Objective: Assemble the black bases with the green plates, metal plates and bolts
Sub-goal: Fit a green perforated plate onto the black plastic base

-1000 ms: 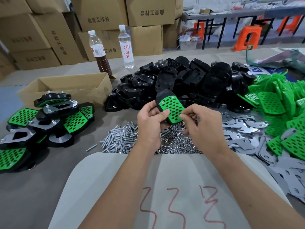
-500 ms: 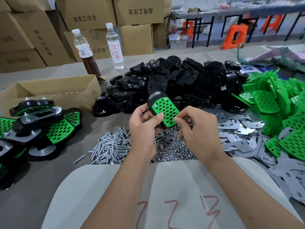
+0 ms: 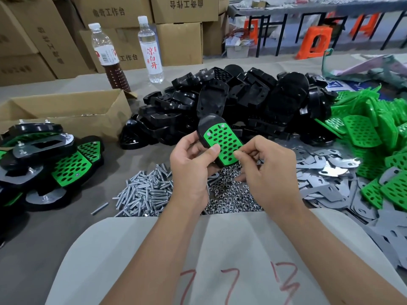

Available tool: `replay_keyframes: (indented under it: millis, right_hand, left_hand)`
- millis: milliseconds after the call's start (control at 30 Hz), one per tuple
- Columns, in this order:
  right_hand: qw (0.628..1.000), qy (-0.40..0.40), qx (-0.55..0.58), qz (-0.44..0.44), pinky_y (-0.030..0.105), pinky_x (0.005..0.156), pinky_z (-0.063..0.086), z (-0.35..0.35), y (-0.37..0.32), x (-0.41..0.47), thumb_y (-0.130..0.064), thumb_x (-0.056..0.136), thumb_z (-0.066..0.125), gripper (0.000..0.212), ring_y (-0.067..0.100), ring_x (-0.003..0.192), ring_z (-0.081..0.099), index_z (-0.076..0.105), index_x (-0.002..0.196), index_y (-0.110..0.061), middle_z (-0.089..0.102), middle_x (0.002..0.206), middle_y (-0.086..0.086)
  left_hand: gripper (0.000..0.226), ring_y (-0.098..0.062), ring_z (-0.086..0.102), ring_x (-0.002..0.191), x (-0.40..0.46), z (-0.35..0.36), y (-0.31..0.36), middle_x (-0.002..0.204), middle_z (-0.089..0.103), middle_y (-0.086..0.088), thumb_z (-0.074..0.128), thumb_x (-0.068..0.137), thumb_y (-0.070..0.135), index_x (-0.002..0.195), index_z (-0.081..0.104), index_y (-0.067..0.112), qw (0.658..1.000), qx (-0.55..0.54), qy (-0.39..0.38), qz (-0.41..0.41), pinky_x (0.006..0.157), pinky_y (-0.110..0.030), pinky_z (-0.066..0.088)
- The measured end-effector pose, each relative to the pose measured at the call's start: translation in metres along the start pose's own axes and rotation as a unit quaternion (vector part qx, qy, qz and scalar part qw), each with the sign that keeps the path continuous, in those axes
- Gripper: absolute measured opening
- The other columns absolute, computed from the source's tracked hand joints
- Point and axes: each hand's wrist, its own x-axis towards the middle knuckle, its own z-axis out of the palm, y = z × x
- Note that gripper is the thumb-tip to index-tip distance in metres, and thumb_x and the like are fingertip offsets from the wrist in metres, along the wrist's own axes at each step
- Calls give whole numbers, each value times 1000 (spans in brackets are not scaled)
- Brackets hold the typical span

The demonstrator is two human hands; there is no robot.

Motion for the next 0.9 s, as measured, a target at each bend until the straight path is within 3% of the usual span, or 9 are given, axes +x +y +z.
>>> replay_keyframes:
  millis: [133, 300, 433, 633, 800, 900]
  right_hand:
    - [999, 28, 17, 41, 29, 44, 58, 6, -2, -1, -9, 95, 74, 19, 12, 55, 69, 63, 81, -13, 64, 73, 0]
    - [998, -55, 3, 15, 37, 41, 57, -7, 1, 5, -8, 96, 72, 17, 12, 52, 71, 63, 83, -12, 64, 79, -1]
    - [998, -6, 10, 65, 25, 41, 56, -1, -1, 0, -7, 96, 73, 20, 14, 53, 68, 61, 80, -10, 62, 73, 6]
    - [981, -7, 150, 125, 39, 43, 58, -5, -8, -2, -15, 96, 75, 18, 21, 46, 65, 65, 82, -9, 65, 63, 4]
    - [937, -27, 284, 200, 31, 42, 50, -11, -10, 1, -40, 93, 74, 40, 17, 58, 58, 57, 106, -6, 66, 73, 5]
    - [920, -93, 314, 215, 30, 43, 49, -13, -9, 2, -43, 93, 73, 42, 18, 67, 61, 62, 114, -9, 67, 82, 7]
  left_hand:
    - [39, -37, 75, 104, -3, 2, 0, 114, 74, -23, 67, 93, -9, 129, 63, 3, 1000, -8, 6, 2, 83, -56, 62]
    - [38, -39, 75, 103, -3, 0, 2, 113, 75, -22, 67, 93, -9, 128, 63, 3, 1000, 0, 6, -2, 73, -46, 65]
    - [39, -37, 76, 101, -3, 3, 0, 107, 76, -18, 68, 91, -11, 126, 62, 4, 1000, 13, -4, 17, 82, -57, 63]
    - [36, -34, 76, 99, -5, 5, 4, 107, 75, -19, 67, 91, -11, 124, 61, 2, 1000, -10, -4, 22, 77, -49, 64]
    - [36, -38, 74, 105, -9, 5, 8, 119, 69, -30, 66, 93, -11, 126, 58, 0, 999, -45, 1, 17, 75, -44, 63]
    - [36, -43, 73, 108, -10, 5, 8, 118, 69, -31, 66, 93, -11, 126, 58, 0, 999, -42, -11, 19, 81, -54, 63]
